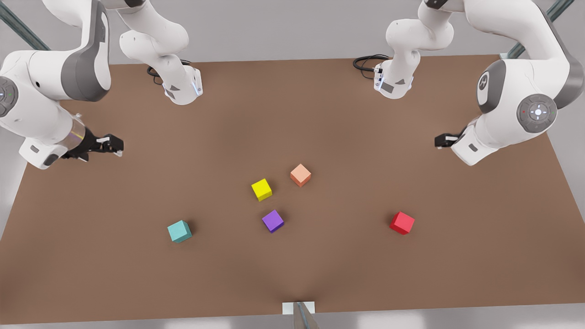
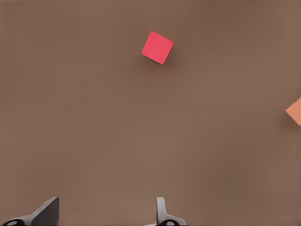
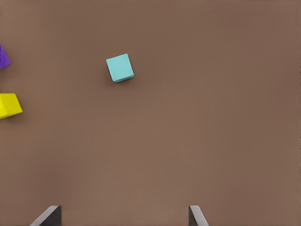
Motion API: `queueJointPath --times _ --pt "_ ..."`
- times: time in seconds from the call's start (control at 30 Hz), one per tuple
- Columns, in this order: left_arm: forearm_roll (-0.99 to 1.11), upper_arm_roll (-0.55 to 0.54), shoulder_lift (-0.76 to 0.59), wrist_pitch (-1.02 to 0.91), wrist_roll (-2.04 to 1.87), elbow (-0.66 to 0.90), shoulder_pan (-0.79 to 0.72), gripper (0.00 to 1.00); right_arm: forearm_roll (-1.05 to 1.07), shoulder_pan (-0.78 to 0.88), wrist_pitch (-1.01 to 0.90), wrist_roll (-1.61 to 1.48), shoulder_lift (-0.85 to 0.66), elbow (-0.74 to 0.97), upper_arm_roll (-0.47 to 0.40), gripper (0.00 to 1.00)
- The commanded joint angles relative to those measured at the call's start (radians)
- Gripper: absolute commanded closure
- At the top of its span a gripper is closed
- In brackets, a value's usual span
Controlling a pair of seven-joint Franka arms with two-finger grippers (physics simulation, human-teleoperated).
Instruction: Pick up red wooden cube and pass to hand red wooden cube and place in blue wooden cube
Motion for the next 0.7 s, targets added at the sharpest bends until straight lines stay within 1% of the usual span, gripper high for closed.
queueJointPath --times 0.0,0.07,0.1,0.13,0.17,0.2,0.23,0.3,0.37,0.43,0.5,0.57,0.67 --pt "-0.023 0.001 0.000 0.075 0.098 0.000 -0.001 0.00 0.000 0.008 0.064 -0.102 0.000 0.001 0.000 0.00" --pt "-0.026 0.001 0.005 0.081 0.095 0.000 0.007 0.00 0.001 0.008 0.064 -0.098 0.002 -0.001 0.000 0.00" --pt "-0.027 0.001 0.032 0.080 0.095 0.001 0.007 0.00 0.003 0.008 0.066 -0.098 0.004 -0.001 0.000 0.00" --pt "-0.026 0.001 0.077 0.083 0.088 0.009 0.002 0.00 0.004 0.008 0.066 -0.098 0.004 -0.001 0.000 0.00" --pt "-0.022 0.000 0.157 0.114 -0.007 0.053 0.001 0.00 0.004 0.008 0.066 -0.098 0.005 -0.002 0.002 0.00" --pt "-0.023 -0.003 0.252 0.163 -0.153 0.110 -0.002 0.00 0.004 0.008 0.066 -0.098 0.007 -0.002 0.000 0.00" --pt "-0.023 -0.003 0.324 0.259 -0.370 0.112 -0.031 0.00 0.004 0.008 0.068 -0.098 0.008 -0.004 0.000 0.00" --pt "-0.107 -0.003 0.398 0.417 -0.775 0.109 -0.048 0.00 0.006 0.005 0.072 -0.101 0.010 -0.008 0.000 0.00" --pt "-0.144 -0.003 0.411 0.577 -0.997 0.063 -0.048 0.00 0.009 0.002 0.077 -0.105 0.013 -0.013 0.000 0.00" --pt "-0.148 -0.002 0.414 0.693 -1.021 -0.017 -0.058 0.00 0.009 0.002 0.077 -0.105 0.014 -0.016 0.000 0.00" --pt "-0.148 -0.002 0.453 0.816 -1.225 -0.018 -0.062 0.00 0.009 0.002 0.077 -0.107 0.014 -0.017 0.000 0.00" --pt "-0.147 0.005 0.461 0.835 -1.268 -0.061 -0.061 0.00 0.009 0.003 0.077 -0.107 0.016 -0.017 0.000 0.00" --pt "-0.144 0.009 0.465 0.838 -1.390 -0.065 -0.050 0.00 0.009 0.000 0.081 -0.107 0.016 -0.039 0.000 0.00"
